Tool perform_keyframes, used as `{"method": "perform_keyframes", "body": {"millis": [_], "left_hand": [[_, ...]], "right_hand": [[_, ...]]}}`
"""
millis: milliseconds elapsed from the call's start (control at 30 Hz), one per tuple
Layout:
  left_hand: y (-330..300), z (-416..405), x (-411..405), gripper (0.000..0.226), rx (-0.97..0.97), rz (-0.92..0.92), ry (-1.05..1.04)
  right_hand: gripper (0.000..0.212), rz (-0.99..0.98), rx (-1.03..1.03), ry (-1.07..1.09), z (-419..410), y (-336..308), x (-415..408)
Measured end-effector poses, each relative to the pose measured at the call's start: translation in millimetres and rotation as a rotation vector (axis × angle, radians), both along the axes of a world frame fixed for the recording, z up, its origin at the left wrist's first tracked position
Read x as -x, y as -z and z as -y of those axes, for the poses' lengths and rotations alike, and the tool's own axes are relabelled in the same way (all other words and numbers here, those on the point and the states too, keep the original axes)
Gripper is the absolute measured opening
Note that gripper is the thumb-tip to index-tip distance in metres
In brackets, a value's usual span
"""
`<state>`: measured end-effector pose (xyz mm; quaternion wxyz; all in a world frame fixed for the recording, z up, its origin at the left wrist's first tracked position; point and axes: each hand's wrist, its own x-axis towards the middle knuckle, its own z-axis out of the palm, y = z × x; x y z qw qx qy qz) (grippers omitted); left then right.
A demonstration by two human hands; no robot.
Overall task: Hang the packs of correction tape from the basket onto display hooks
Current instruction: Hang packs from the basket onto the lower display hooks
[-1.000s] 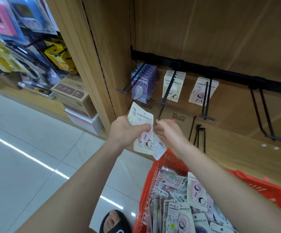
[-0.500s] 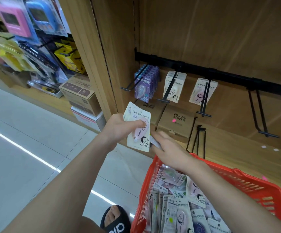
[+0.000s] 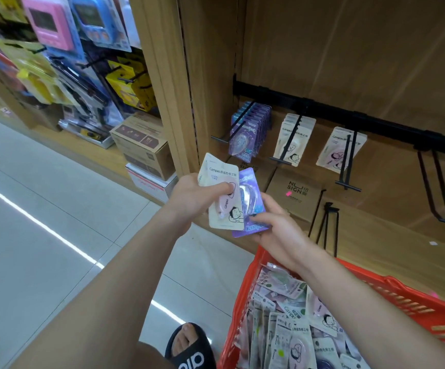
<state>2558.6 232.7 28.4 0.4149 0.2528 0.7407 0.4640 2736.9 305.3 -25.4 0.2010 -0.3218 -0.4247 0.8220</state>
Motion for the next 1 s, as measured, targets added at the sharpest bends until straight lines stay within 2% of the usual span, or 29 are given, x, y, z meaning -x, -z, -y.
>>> {"method": "perform_keyframes", "body": {"millis": [67, 133, 233, 367, 567, 800, 1000], "left_hand": [[1, -2, -1, 0.024, 0.000, -0.029, 0.010], [2, -2, 1, 0.025, 0.012, -0.045, 0.020], [1, 2, 12, 0.026, 0.042, -0.079, -0.010], [2, 10, 31, 0.040, 0.118, -0.290, -0.088], [0, 19, 42, 0.049, 0.159, -0.442, -0.095], [2, 19, 43, 0.046, 0.190, -0.509, -0.063], [1, 14, 41, 0.040, 0.205, -0.539, -0.041]], "right_hand": [[0.042, -0.038, 0.078, 0.023, -1, -3, 8], [0.031, 0.006, 0.096, 0.066, -4, -3, 17], [0.022, 0.151, -0.012, 0.159, -9, 2, 33], [0.019, 0.275, -0.258, 0.218, -20, 5, 48], [0.024, 0.185, -0.311, 0.220, -28, -2, 78], [0.026, 0.207, -0.247, 0.292, -29, 9, 106], [0.023, 0.189, -0.301, 0.322, -25, 9, 110]]}}
